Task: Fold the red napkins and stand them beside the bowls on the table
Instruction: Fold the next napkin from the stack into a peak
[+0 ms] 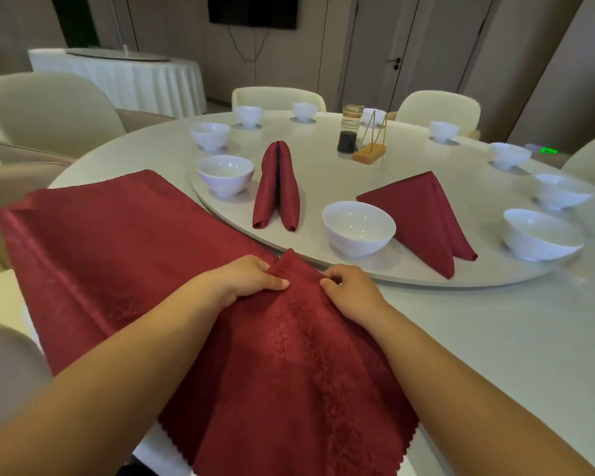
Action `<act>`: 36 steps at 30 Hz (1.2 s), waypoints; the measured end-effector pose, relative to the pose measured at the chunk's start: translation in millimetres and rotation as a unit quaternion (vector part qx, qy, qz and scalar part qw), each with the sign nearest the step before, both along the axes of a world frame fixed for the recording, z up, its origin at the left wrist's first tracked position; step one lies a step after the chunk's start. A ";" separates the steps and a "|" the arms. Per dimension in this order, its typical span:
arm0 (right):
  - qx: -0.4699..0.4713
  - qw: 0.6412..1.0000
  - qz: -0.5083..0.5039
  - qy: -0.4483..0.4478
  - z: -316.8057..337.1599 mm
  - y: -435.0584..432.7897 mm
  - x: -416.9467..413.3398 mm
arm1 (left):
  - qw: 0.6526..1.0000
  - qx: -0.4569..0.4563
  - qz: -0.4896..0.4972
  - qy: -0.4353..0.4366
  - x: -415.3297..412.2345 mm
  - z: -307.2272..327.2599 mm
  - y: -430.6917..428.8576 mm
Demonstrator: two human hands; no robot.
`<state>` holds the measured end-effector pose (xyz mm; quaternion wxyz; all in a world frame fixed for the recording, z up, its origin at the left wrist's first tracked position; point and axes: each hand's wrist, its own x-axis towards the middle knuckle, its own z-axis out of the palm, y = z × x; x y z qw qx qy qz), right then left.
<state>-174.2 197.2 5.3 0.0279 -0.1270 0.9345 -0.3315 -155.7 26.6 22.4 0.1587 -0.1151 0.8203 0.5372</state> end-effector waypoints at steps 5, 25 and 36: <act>0.037 0.999 0.002 -0.001 -2.0 -4.8 -10.1 | 0.999 -0.042 -0.015 0.012 -10.7 1.4 -5.2; -0.025 0.988 -0.012 -0.154 17.1 110.5 50.5 | 0.980 -0.167 -0.108 -0.024 97.0 11.1 -91.4; 0.024 0.991 0.000 -0.129 11.2 104.1 50.3 | 0.956 -0.264 -0.107 0.075 106.7 -7.7 -87.6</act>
